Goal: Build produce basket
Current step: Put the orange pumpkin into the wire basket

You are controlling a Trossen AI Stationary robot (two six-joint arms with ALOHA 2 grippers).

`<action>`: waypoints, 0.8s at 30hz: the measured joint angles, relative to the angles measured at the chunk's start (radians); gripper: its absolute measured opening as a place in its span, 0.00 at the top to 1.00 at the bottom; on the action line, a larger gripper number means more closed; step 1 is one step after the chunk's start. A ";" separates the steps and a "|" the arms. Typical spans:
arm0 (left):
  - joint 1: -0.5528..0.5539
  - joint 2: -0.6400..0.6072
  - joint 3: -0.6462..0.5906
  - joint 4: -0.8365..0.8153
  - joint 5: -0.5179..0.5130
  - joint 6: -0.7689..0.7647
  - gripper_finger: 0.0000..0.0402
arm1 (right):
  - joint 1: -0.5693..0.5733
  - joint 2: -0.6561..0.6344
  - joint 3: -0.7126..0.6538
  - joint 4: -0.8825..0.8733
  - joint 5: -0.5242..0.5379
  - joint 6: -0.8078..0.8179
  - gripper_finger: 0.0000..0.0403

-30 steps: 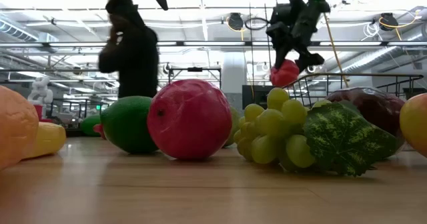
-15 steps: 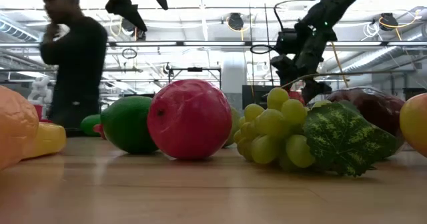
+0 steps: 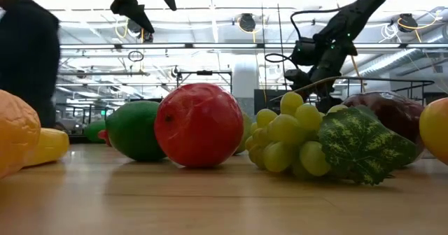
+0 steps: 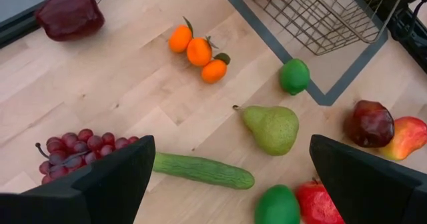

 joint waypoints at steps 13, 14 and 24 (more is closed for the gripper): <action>0.000 0.000 0.000 0.037 -0.002 -0.004 0.01 | 0.001 0.000 -0.013 0.029 0.024 -0.039 0.25; 0.000 0.000 0.000 0.037 -0.002 -0.003 0.01 | 0.001 0.000 -0.013 0.028 0.031 -0.039 0.25; 0.000 0.000 0.000 0.037 -0.002 -0.003 0.01 | 0.001 0.000 -0.013 0.028 0.052 -0.050 0.19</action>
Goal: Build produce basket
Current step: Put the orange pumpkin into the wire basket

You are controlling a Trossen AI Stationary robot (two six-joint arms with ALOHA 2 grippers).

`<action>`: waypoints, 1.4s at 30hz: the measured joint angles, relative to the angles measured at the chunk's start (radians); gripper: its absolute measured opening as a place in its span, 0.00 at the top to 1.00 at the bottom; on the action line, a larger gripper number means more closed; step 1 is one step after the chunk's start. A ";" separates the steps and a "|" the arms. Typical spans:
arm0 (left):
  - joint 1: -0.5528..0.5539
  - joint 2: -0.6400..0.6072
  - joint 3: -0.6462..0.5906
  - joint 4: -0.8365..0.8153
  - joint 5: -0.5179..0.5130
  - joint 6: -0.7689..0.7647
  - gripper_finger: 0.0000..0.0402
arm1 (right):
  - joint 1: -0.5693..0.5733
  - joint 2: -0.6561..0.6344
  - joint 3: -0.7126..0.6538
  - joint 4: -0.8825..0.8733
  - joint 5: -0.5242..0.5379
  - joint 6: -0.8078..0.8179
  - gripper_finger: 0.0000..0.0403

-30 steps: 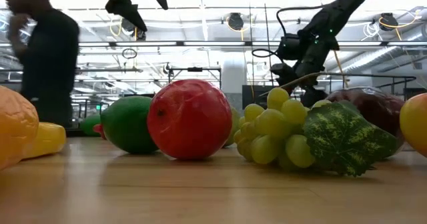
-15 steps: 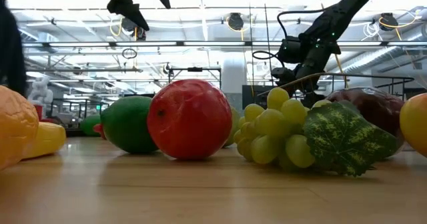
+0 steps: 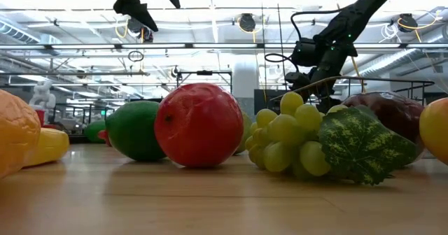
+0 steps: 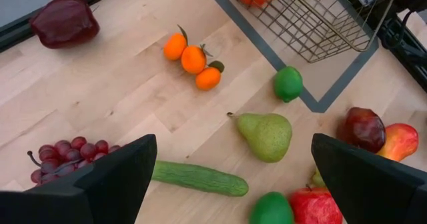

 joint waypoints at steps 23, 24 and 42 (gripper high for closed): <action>0.000 0.000 0.000 0.000 -0.002 0.036 0.01 | 0.000 -0.063 0.002 -0.033 0.153 -0.027 0.19; 0.000 0.001 0.000 0.000 -0.002 0.036 0.01 | 0.000 -0.063 0.002 -0.029 0.154 -0.032 0.19; 0.000 0.002 0.000 0.000 -0.011 0.033 0.01 | -0.002 -0.081 0.004 -0.102 0.314 -0.052 0.19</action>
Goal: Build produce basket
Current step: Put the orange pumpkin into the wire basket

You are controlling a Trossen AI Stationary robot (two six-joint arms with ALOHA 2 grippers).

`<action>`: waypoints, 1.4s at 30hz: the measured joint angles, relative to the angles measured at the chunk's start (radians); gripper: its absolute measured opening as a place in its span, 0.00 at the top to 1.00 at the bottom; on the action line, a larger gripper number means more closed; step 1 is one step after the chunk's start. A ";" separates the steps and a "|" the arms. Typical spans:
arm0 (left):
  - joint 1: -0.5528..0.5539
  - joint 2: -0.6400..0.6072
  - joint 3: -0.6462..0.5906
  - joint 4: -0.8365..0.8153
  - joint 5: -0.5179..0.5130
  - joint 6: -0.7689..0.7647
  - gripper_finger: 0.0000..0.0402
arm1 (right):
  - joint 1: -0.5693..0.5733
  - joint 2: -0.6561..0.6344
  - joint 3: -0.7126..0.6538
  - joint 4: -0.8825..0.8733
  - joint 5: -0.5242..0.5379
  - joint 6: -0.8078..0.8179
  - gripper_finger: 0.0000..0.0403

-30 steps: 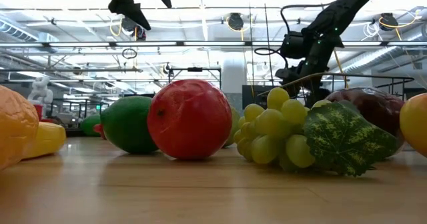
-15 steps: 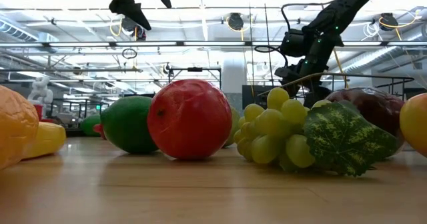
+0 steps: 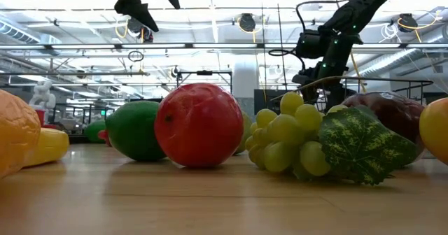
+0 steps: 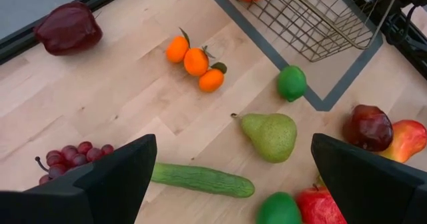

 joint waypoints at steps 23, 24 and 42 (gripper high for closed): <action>-0.007 0.059 0.001 0.033 0.001 0.017 0.01 | 0.027 -0.186 -0.003 -0.058 -0.145 0.193 0.24; -0.007 0.062 0.000 0.029 0.002 0.019 0.01 | 0.027 -0.178 -0.003 -0.056 -0.161 0.197 0.26; -0.035 0.097 0.000 0.112 0.029 -0.005 0.01 | 0.029 0.009 -0.001 0.093 -0.242 0.152 0.90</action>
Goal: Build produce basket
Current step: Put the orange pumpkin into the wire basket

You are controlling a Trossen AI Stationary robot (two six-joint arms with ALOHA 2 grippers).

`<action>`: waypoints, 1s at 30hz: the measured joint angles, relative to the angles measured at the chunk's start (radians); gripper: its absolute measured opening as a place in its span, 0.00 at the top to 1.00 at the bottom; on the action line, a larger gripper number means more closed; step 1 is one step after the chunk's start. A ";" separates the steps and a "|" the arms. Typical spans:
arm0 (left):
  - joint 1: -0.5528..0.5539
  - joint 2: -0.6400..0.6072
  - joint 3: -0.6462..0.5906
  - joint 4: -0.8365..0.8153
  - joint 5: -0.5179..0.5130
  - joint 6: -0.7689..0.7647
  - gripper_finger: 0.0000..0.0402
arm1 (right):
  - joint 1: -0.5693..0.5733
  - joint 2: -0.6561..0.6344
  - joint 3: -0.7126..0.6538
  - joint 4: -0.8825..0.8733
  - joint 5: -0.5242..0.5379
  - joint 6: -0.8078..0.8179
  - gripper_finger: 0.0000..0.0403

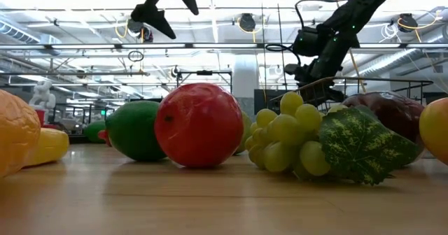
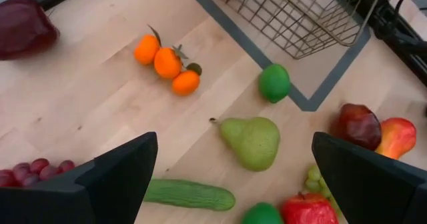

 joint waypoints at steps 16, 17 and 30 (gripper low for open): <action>0.000 0.000 0.000 -0.008 0.000 0.022 0.01 | -0.044 -0.067 -0.001 -0.151 0.164 -0.022 0.98; 0.000 0.000 0.000 -0.008 0.000 0.024 0.01 | -0.045 -0.084 -0.001 -0.150 0.169 -0.022 0.98; 0.000 0.000 0.000 -0.006 0.001 0.019 0.01 | -0.032 -0.116 0.003 -0.176 0.246 -0.029 0.98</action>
